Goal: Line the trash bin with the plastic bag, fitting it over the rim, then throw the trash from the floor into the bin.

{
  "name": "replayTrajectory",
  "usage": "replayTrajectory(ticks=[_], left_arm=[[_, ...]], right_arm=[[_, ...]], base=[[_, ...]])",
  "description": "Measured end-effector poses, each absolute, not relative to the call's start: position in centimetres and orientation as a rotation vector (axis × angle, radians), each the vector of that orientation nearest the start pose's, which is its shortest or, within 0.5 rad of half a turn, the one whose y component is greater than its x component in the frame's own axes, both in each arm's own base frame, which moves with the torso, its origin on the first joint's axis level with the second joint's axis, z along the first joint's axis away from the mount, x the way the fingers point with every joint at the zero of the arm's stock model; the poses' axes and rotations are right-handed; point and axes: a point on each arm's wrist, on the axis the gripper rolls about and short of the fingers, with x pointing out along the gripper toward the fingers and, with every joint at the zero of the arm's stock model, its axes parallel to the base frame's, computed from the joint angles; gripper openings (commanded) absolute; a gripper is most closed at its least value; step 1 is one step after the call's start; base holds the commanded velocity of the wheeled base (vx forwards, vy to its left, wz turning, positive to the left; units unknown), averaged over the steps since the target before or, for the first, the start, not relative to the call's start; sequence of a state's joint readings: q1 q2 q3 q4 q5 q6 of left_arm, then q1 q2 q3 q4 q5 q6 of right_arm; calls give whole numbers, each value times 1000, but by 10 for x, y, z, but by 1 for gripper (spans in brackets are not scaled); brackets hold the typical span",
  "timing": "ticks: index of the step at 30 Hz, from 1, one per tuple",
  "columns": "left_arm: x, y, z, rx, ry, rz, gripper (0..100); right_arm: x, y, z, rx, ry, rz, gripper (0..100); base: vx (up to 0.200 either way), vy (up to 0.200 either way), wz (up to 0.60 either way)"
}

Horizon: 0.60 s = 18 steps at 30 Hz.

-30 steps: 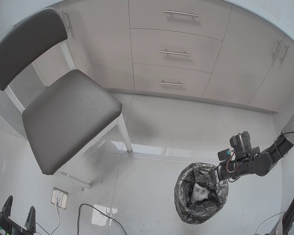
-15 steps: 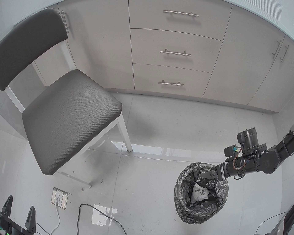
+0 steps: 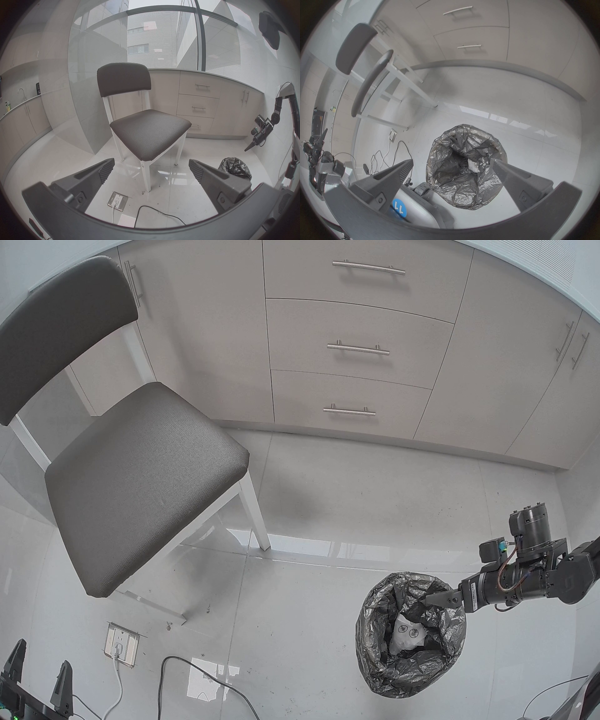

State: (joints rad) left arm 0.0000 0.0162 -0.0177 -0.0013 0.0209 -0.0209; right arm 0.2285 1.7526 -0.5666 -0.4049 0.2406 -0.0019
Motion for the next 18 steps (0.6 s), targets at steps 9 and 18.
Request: replayTrajectory(ticks=[9, 18], left_arm=[[-23, 0, 81, -21, -3, 21, 100], [-23, 0, 81, -21, -2, 21, 100]], right_arm=[[236, 36, 126, 74, 656, 317, 100], [195, -6, 182, 113, 432, 147, 100]], base=[[0, 0, 0], [0, 0, 0]])
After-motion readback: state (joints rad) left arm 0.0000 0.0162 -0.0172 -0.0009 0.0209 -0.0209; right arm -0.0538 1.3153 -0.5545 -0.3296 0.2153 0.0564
